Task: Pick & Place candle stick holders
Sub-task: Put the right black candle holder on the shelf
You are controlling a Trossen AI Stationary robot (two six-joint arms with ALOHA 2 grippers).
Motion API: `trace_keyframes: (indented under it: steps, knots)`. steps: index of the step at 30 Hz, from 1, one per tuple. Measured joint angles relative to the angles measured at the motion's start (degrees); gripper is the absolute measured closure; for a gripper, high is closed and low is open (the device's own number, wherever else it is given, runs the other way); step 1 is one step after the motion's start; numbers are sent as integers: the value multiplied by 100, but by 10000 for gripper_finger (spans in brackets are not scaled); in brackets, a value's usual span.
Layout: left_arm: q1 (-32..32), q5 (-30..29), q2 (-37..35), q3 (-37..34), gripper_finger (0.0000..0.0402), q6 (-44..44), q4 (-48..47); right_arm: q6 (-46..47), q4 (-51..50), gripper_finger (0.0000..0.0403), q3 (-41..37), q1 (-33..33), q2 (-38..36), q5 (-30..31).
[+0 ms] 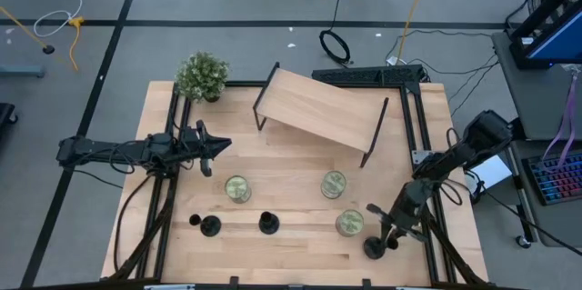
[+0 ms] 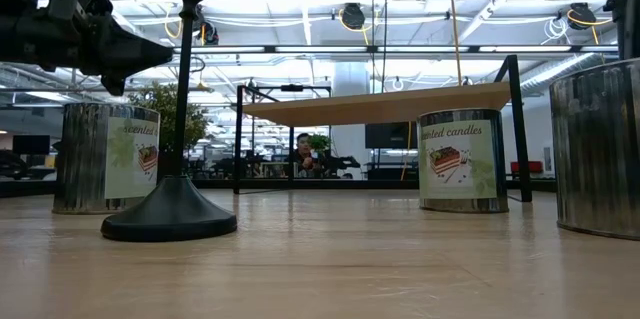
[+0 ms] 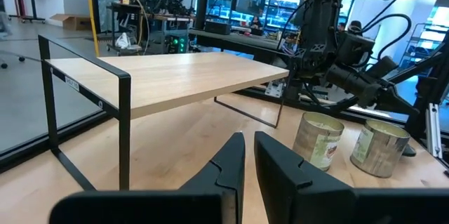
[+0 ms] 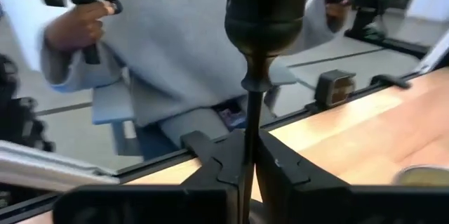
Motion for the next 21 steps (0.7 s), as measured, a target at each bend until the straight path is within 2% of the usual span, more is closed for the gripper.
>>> trace_keyframes:
  steps: [3,6,8,13,21]
  knots:
    - [0,0,0,0,364,0,0,-99,40,395,0,-70,-179,376]
    - [0,0,-2,0,364,-8,7,360,39,390,0,-200,-540,697]
    - [0,0,0,0,364,-8,7,700,17,385,0,-301,-838,717]
    - [0,0,0,0,364,31,9,732,-625,388,0,-542,-1731,711]
    - [0,0,0,0,364,31,4,169,-949,386,0,-1159,-3119,755]
